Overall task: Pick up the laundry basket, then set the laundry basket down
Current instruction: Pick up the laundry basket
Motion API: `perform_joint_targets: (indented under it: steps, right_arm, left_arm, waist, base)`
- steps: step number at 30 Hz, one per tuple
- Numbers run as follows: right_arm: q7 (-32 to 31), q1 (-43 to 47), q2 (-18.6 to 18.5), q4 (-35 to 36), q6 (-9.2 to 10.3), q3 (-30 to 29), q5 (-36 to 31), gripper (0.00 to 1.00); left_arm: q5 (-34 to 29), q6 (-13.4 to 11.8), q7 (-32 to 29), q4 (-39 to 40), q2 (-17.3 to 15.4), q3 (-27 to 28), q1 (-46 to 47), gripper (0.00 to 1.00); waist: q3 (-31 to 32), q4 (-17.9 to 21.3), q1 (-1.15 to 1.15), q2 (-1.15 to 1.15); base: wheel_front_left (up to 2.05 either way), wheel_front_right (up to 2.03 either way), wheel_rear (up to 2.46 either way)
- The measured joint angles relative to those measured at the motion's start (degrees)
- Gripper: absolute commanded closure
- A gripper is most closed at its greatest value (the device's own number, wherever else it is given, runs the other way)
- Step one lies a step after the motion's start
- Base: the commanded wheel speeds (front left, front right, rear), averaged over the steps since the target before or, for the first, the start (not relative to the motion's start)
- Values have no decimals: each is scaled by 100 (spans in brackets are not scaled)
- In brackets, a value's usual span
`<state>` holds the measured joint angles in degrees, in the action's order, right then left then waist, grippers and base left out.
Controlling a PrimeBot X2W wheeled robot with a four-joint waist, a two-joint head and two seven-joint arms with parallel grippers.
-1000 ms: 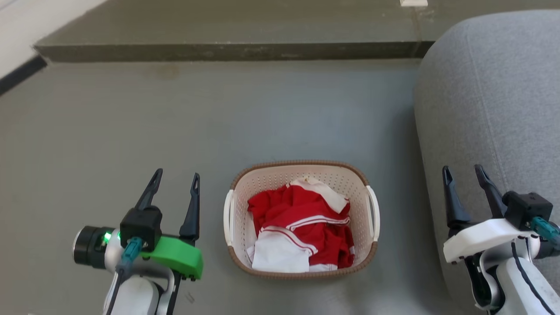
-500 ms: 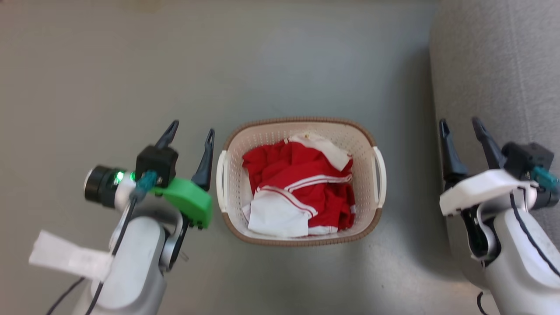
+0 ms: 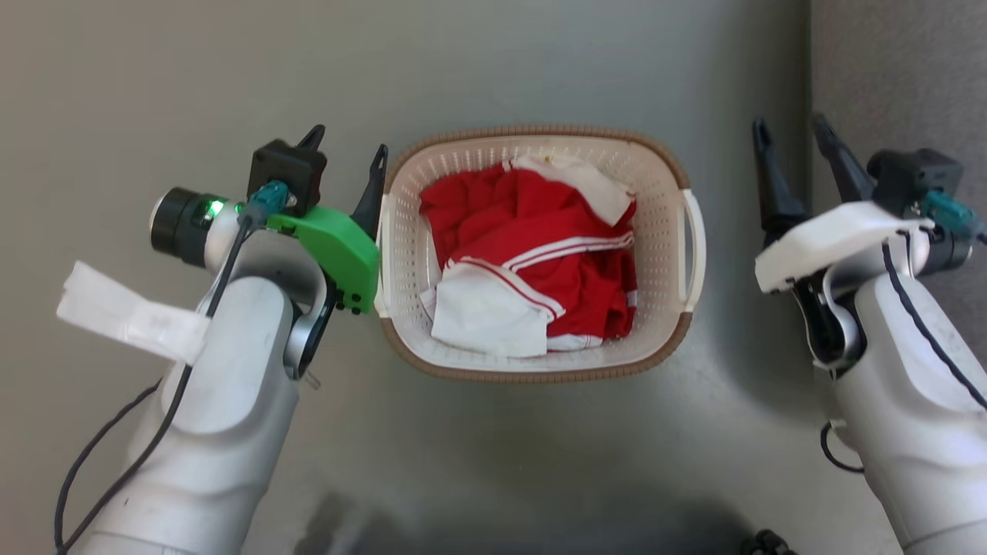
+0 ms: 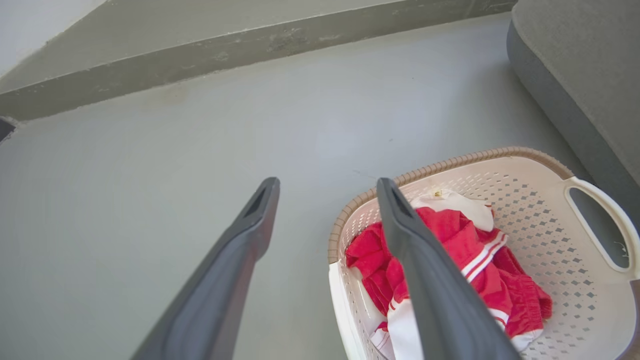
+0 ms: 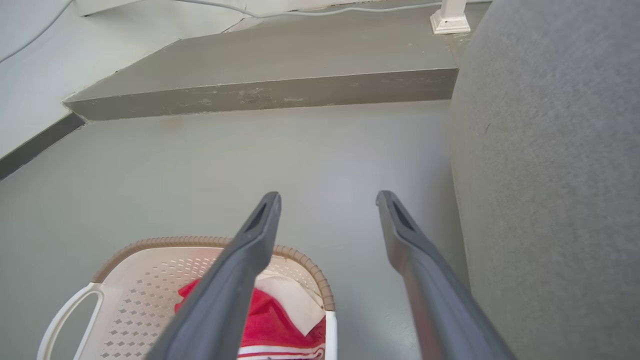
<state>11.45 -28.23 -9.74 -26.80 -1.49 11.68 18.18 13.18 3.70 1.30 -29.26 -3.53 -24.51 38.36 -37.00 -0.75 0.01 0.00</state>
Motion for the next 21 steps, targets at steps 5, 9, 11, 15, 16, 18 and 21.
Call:
perform_joint_targets:
  steps: [5, 9, 11, 15, 16, 18, 21]
  right_arm:
    - [-48, -319, 64, -182, -43, 13, 0, 0]
    - [-115, -557, 74, -380, -98, 92, -3, 0]
    - [-116, -640, 94, -517, -101, 126, -3, 0]
    - [-112, -716, 158, -817, -152, 145, -1, 0]
    - [-108, -739, 167, -881, -152, 151, -1, 0]
    - [-89, -792, 188, -988, -153, 153, 4, 0]
    - [-81, -833, 247, -1167, -212, 177, 7, 0]
  left_arm:
    - [24, 49, -60, -249, 64, -43, 270, 0]
    - [27, 96, -76, -482, 75, -59, 566, 0]
    - [34, 135, -70, -613, 79, -75, 668, 0]
    - [54, 142, -15, -990, 87, -129, 770, 0]
    - [68, 157, -15, -1079, 93, -127, 783, 0]
    - [83, 189, 19, -1233, 96, -131, 790, 0]
    - [164, 198, 26, -1469, 100, -130, 801, 0]
  waist:
    - [-325, -1, 0, 0]
    - [-654, 5, 0, 0]
    - [-813, 10, 0, 0]
    - [-1174, 35, 0, 0]
    - [-1238, 41, 0, 0]
    - [-1353, 54, 0, 0]
    - [-1496, 80, 0, 0]
  base:
    - [0, 0, 0]
    - [0, 0, 0]
    - [0, 0, 0]
    - [0, 0, 0]
    - [0, 0, 0]
    - [0, 0, 0]
    - [0, 0, 0]
